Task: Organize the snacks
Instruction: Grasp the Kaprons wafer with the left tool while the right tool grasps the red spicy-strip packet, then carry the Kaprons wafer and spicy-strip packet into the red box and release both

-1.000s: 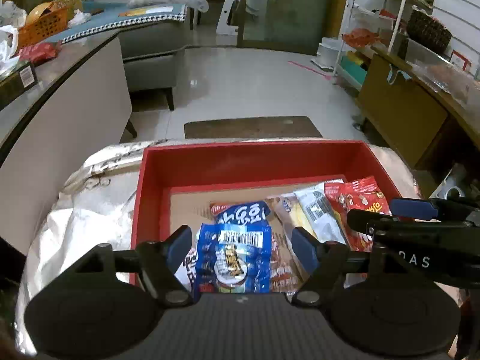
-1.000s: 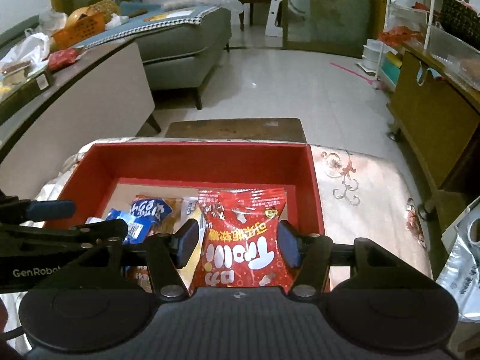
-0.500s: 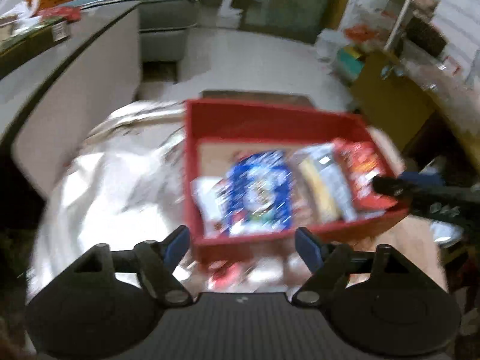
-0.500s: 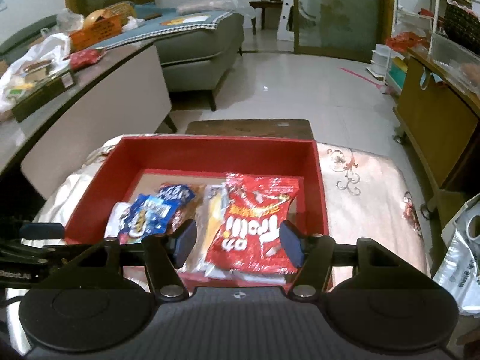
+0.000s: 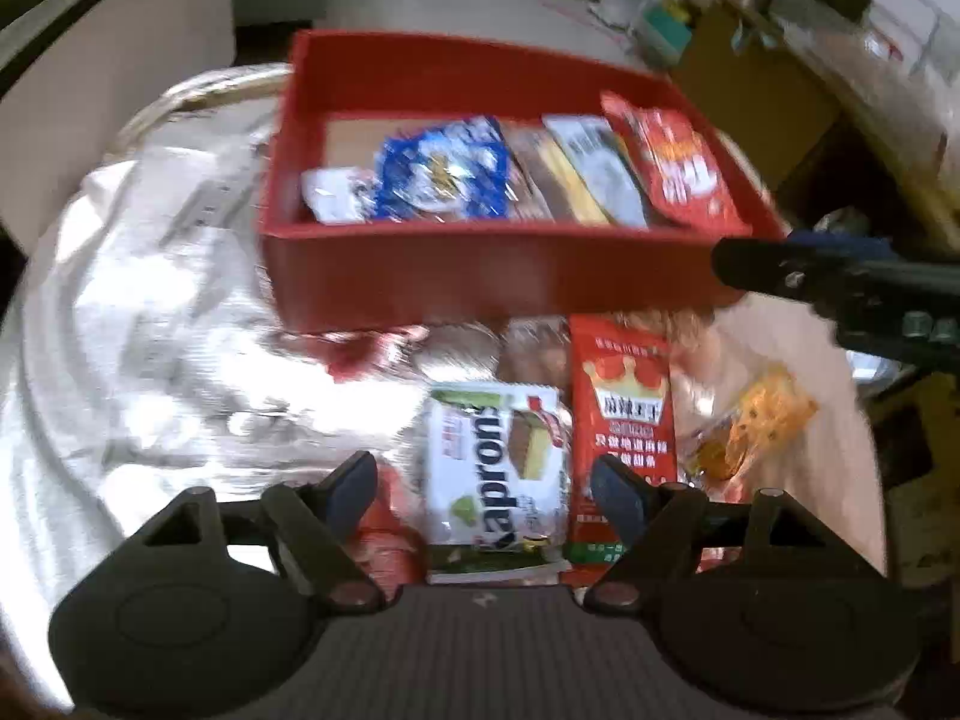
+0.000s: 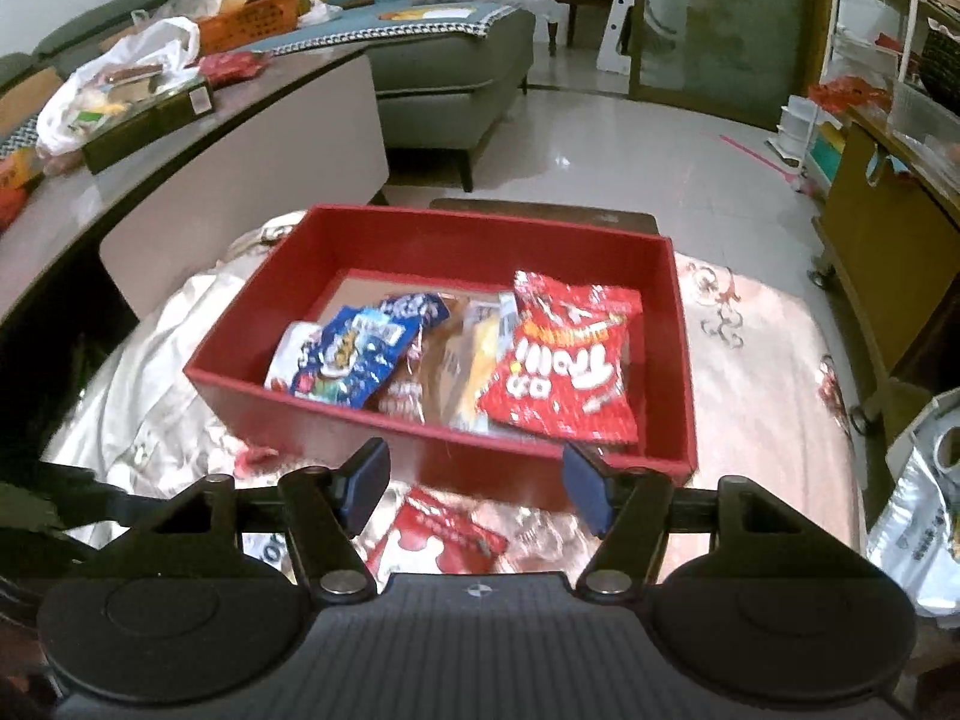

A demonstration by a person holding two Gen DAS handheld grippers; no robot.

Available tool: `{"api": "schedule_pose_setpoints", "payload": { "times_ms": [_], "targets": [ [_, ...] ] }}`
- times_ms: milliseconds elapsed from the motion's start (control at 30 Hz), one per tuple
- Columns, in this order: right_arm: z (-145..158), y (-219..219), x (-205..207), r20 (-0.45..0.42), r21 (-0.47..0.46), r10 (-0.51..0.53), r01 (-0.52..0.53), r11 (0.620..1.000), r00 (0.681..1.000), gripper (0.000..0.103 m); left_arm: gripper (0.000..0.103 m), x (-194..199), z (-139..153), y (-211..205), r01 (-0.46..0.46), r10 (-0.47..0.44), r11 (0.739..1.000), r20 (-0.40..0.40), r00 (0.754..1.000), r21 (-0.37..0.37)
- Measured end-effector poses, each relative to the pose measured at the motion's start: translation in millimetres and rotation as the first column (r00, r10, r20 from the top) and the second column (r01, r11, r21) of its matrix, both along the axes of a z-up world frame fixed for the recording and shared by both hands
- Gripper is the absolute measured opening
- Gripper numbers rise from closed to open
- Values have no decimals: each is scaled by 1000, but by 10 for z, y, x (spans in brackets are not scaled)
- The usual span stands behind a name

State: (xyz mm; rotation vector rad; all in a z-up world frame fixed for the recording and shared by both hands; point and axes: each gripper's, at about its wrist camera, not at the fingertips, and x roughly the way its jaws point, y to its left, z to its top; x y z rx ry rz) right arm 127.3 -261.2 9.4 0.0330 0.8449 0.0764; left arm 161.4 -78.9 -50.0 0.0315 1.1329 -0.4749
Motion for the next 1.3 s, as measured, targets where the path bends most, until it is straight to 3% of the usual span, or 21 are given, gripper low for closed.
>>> {"api": "schedule_pose_setpoints", "payload": {
  "times_ms": [167, 200, 233, 400, 567, 733, 800, 867, 933, 1033, 1200, 1300],
  "targets": [
    [-56, -117, -120, -23, 4, -15, 15, 1000, 1000, 72, 72, 9, -182, -242, -1, 2, 997, -2, 1000, 74],
    [-75, -129, -119, -32, 4, -16, 16, 1000, 999, 72, 66, -6, -176, -262, -10, 9, 996, 9, 1000, 91],
    [-92, -140, -110, -41, 7, -16, 16, 1000, 999, 72, 51, -18, -161, -272, -17, 14, 993, 21, 1000, 114],
    [-249, -105, -26, -128, 78, -16, 26, 997, 992, 72, 50, -48, -111, -75, -58, 58, 994, 7, 998, 96],
    [-535, 117, 99, -228, 62, -27, 43, 997, 973, 71, 50, -88, -8, 227, -95, 94, 993, 19, 995, 74],
    [-713, 431, 207, -274, 37, -19, 30, 999, 961, 72, 50, -48, -69, 353, -115, 116, 991, -10, 993, 67],
    [-779, 584, 203, -262, -15, -14, 10, 1000, 965, 80, 50, -53, -97, 327, -111, 113, 991, -27, 993, 68],
    [-789, 686, 161, -228, -77, -1, -17, 997, 974, 75, 50, -61, -107, 286, -97, 98, 991, -12, 995, 97],
    [-763, 696, 129, -218, -79, 40, -59, 995, 975, 63, 50, -64, -104, 268, -85, 87, 991, -9, 996, 102],
    [-714, 661, 68, -219, -86, 55, -76, 993, 974, 57, 50, -70, -98, 255, -73, 75, 992, -17, 997, 101],
    [-552, 529, -17, -198, -51, 62, -74, 996, 978, 56, 50, -91, -105, 235, -65, 67, 993, -17, 998, 98],
    [-613, 530, 3, -214, -72, 50, -67, 995, 975, 57, 53, -107, -117, 228, -59, 59, 993, 9, 998, 105]
  ]
}}
